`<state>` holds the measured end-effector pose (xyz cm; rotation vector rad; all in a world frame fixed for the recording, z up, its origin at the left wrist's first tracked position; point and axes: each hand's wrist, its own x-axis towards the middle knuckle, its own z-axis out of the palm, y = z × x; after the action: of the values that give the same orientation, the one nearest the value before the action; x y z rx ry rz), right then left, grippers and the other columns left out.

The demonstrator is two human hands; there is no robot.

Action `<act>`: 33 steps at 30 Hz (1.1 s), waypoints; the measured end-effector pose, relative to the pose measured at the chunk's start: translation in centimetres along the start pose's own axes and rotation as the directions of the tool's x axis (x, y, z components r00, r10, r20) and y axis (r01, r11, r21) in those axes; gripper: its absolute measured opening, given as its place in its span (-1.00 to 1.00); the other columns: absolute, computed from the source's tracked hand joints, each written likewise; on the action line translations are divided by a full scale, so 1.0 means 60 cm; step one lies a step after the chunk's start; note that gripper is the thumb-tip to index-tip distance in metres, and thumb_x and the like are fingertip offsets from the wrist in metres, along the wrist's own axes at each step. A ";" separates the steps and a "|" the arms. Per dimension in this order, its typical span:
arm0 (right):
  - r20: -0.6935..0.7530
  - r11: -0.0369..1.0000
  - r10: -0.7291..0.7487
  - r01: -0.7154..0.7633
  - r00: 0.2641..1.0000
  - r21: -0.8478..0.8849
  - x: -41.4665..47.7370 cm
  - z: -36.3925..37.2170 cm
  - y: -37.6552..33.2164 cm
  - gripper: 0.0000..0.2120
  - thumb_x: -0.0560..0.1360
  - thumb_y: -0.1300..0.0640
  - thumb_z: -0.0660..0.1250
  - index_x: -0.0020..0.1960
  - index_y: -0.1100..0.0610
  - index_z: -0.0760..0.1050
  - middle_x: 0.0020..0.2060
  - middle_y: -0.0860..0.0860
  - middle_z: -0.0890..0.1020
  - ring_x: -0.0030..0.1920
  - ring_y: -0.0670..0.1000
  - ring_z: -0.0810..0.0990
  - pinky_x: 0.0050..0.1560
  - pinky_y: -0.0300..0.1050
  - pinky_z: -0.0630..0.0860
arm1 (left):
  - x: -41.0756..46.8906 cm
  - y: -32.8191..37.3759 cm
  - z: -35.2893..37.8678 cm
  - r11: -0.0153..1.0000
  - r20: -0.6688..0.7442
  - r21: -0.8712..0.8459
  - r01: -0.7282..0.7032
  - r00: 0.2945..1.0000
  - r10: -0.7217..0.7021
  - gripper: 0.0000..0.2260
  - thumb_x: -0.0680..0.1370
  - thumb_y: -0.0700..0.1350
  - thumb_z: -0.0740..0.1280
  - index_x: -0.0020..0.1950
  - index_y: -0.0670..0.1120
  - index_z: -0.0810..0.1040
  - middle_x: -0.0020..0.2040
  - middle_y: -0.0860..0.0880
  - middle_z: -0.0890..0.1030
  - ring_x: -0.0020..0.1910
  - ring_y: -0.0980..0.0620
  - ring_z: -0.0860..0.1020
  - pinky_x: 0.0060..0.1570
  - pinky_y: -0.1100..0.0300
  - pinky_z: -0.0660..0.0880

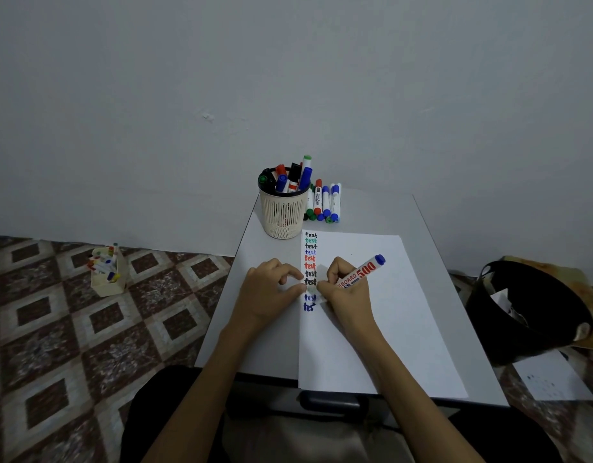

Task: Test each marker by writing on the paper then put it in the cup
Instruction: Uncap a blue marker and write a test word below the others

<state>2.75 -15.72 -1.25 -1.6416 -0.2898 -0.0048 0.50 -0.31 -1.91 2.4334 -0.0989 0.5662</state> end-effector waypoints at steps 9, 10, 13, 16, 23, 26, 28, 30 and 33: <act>0.010 1.000 -0.017 0.017 1.000 0.009 -0.002 0.003 -0.004 -0.70 0.42 0.51 0.26 -0.29 0.21 0.24 -0.39 0.20 0.37 -0.32 -0.03 0.45 -0.21 -0.26 0.54 | 0.000 -0.002 0.002 1.000 0.003 -0.005 0.002 1.000 -0.002 -0.67 0.38 0.18 0.28 -0.08 -0.02 0.65 -0.31 0.09 0.39 -0.33 0.10 0.38 -0.26 0.12 0.42; 0.012 1.000 -0.009 0.009 1.000 -0.002 -0.003 0.004 -0.003 -0.70 0.43 0.50 0.26 -0.29 0.21 0.23 -0.37 0.21 0.37 -0.29 0.03 0.45 -0.18 -0.21 0.55 | 0.000 -0.003 0.003 1.000 0.000 -0.008 -0.003 1.000 0.003 -0.63 0.38 0.21 0.25 -0.08 -0.02 0.65 -0.32 0.09 0.39 -0.34 0.10 0.38 -0.27 0.12 0.42; 0.038 1.000 0.007 -0.006 0.999 -0.010 -0.003 0.004 -0.004 -0.70 0.41 0.51 0.26 -0.30 0.23 0.22 -0.39 0.20 0.35 -0.32 0.05 0.40 -0.19 -0.21 0.53 | 0.001 -0.004 0.003 1.000 -0.004 -0.011 -0.007 1.000 0.007 -0.62 0.37 0.22 0.24 -0.08 -0.02 0.65 -0.32 0.08 0.39 -0.34 0.09 0.39 -0.27 0.09 0.43; 0.075 0.999 0.030 -0.031 0.997 0.009 -0.003 0.001 -0.008 -0.66 0.40 0.54 0.27 -0.33 0.20 0.23 -0.48 0.00 0.41 -0.39 -0.12 0.45 -0.24 -0.25 0.50 | 0.001 -0.007 0.005 1.000 -0.001 -0.001 -0.015 1.000 0.015 -0.64 0.38 0.20 0.24 -0.07 -0.02 0.65 -0.31 0.08 0.40 -0.33 0.09 0.40 -0.26 0.07 0.44; -0.105 0.904 0.067 -0.016 0.992 0.428 -0.004 -0.018 -0.026 -0.78 0.43 0.38 0.41 -0.16 0.26 0.35 -0.41 0.07 0.49 -0.45 -0.05 0.46 -0.37 -0.22 0.48 | 0.000 -0.002 0.004 0.975 -0.023 -0.223 0.016 1.000 -0.021 -0.65 0.49 -0.18 0.06 0.17 -0.15 0.51 -0.11 -0.02 0.52 -0.12 0.04 0.50 -0.07 0.16 0.47; -0.078 0.855 0.118 -0.061 0.990 0.514 -0.001 -0.022 -0.026 -0.84 0.42 0.36 0.41 -0.08 0.28 0.44 -0.26 0.16 0.61 -0.28 0.08 0.63 -0.28 -0.14 0.57 | 0.001 -0.002 -0.002 0.939 -0.026 -0.339 0.054 0.997 -0.067 -0.63 0.53 -0.19 0.16 0.34 -0.09 0.36 0.02 0.00 0.52 -0.02 0.14 0.50 0.01 0.38 0.42; -0.048 0.782 0.157 -0.095 0.986 0.616 0.000 -0.023 -0.024 -0.82 0.46 0.35 0.34 0.06 0.33 0.49 -0.05 0.23 0.67 -0.05 0.21 0.68 -0.17 -0.05 0.64 | 0.000 -0.003 -0.006 0.900 -0.042 -0.428 0.082 0.993 -0.111 -0.58 0.51 -0.22 0.31 0.34 -0.08 0.33 0.04 0.00 0.52 -0.01 0.14 0.53 -0.01 0.42 0.45; -0.022 0.733 0.169 -0.111 0.985 0.671 0.002 -0.024 -0.027 -0.84 0.51 0.35 0.24 0.06 0.34 0.51 -0.01 0.26 0.66 -0.02 0.24 0.67 -0.16 0.00 0.66 | -0.001 -0.006 -0.009 0.860 -0.046 -0.495 0.122 0.985 -0.166 -0.58 0.43 -0.25 0.43 0.25 -0.08 0.40 -0.02 0.00 0.57 -0.06 0.12 0.57 -0.05 0.38 0.49; 0.001 0.729 0.181 -0.135 0.984 0.671 0.001 -0.026 -0.034 -0.82 0.53 0.42 0.14 -0.10 0.27 0.49 -0.24 0.21 0.66 -0.25 0.15 0.67 -0.37 -0.10 0.62 | -0.002 -0.009 -0.012 0.851 -0.030 -0.503 0.149 0.981 -0.189 -0.73 0.39 -0.23 0.48 0.03 -0.03 0.54 -0.08 0.07 0.63 -0.12 0.14 0.59 -0.13 0.34 0.51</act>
<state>2.65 -17.13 0.93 -0.9288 -0.0767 0.1615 0.22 0.58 -1.77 1.8877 0.0047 0.4837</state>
